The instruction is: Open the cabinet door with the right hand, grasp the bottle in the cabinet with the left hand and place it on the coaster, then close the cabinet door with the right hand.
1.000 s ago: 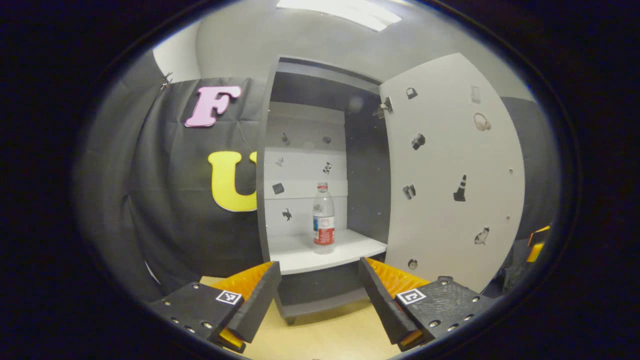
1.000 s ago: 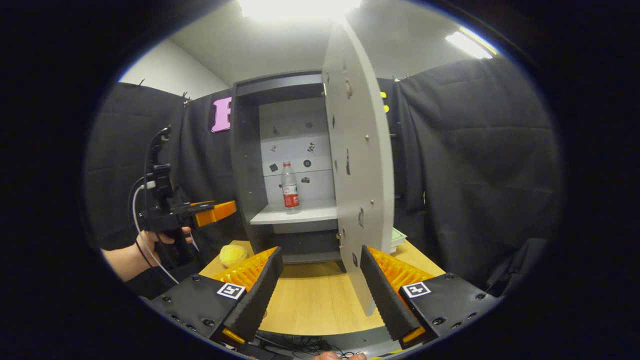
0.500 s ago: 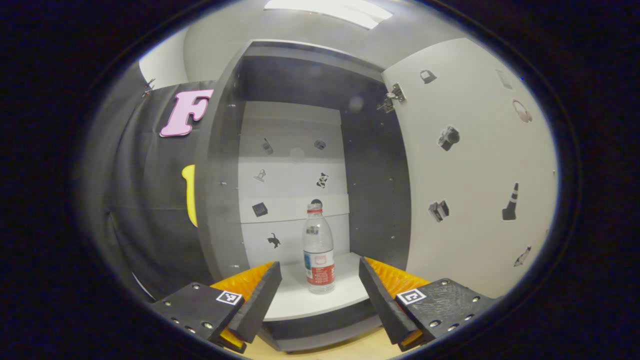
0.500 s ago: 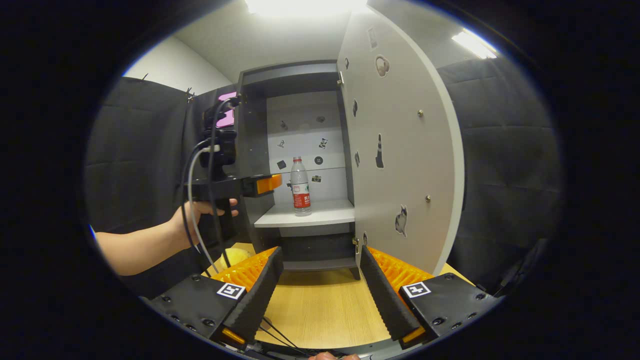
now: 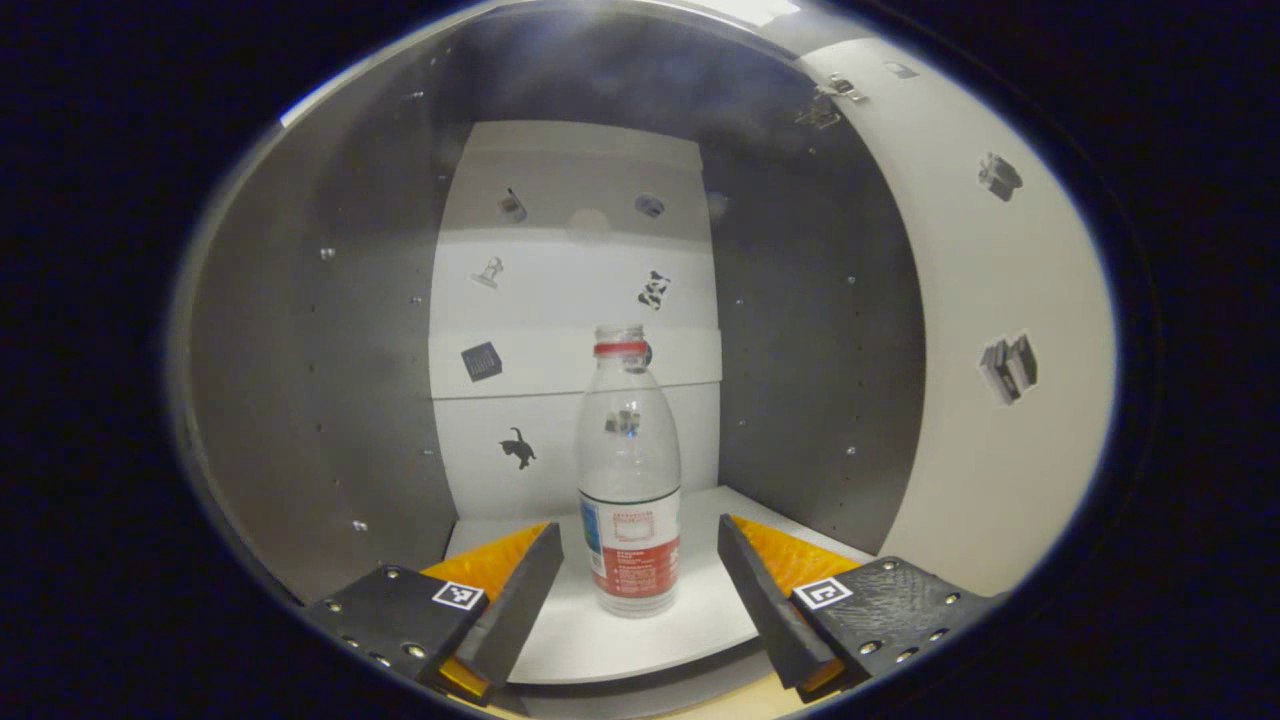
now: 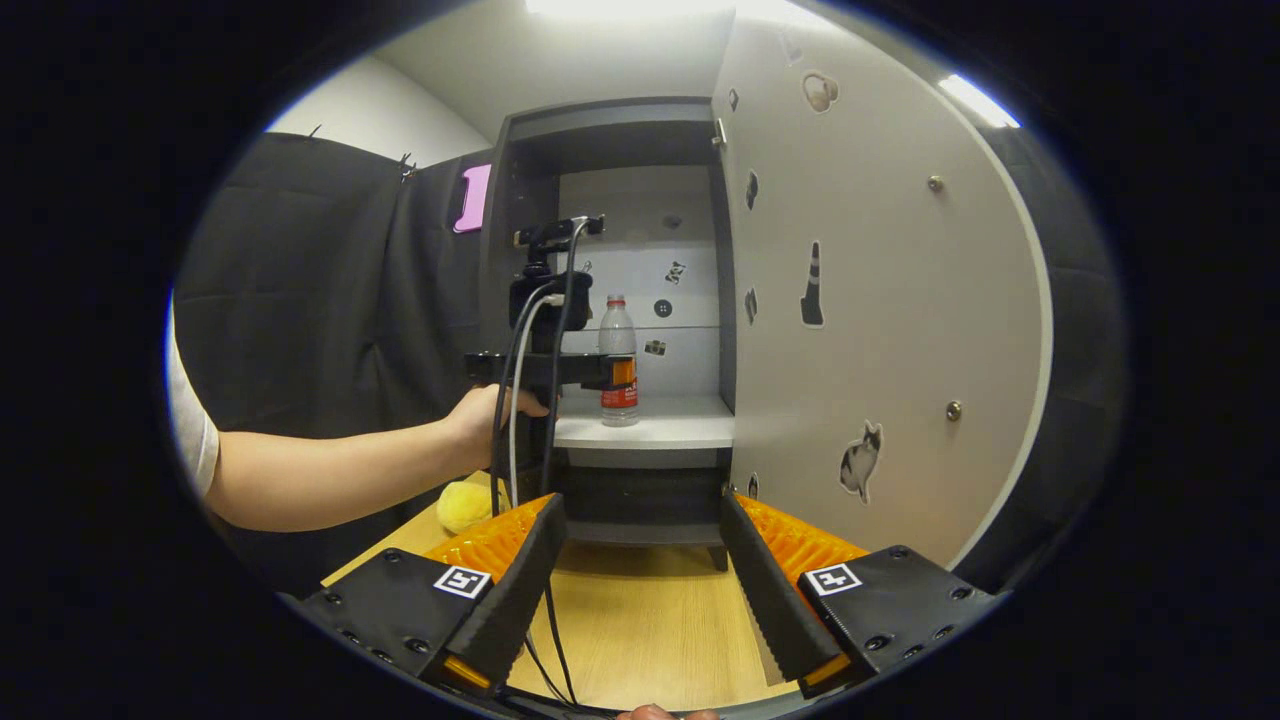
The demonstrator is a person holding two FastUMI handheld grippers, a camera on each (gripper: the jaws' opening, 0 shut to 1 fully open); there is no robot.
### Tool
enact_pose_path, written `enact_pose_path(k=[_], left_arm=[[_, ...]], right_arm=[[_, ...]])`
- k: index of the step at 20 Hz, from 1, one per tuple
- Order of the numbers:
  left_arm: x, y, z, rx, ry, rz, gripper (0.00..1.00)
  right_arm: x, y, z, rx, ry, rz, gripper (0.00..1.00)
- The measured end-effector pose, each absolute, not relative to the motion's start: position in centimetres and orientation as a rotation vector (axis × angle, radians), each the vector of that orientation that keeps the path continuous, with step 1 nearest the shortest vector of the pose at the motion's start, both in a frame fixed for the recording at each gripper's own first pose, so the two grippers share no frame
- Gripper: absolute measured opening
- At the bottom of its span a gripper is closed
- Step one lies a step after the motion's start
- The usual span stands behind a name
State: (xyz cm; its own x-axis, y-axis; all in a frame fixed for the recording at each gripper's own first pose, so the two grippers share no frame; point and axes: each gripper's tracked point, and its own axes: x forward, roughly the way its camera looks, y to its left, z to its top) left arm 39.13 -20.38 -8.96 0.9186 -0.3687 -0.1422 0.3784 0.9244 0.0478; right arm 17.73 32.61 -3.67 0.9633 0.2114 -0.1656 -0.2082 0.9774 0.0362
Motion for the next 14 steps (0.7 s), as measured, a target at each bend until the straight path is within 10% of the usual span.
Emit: enact_pose_path(k=[14], left_arm=[[44.8,-21.9,-9.3,0.047,0.128,-0.379,0.96]], right_arm=[[20.4,32.0,-4.7,-0.014,0.186,0.248,0.98]])
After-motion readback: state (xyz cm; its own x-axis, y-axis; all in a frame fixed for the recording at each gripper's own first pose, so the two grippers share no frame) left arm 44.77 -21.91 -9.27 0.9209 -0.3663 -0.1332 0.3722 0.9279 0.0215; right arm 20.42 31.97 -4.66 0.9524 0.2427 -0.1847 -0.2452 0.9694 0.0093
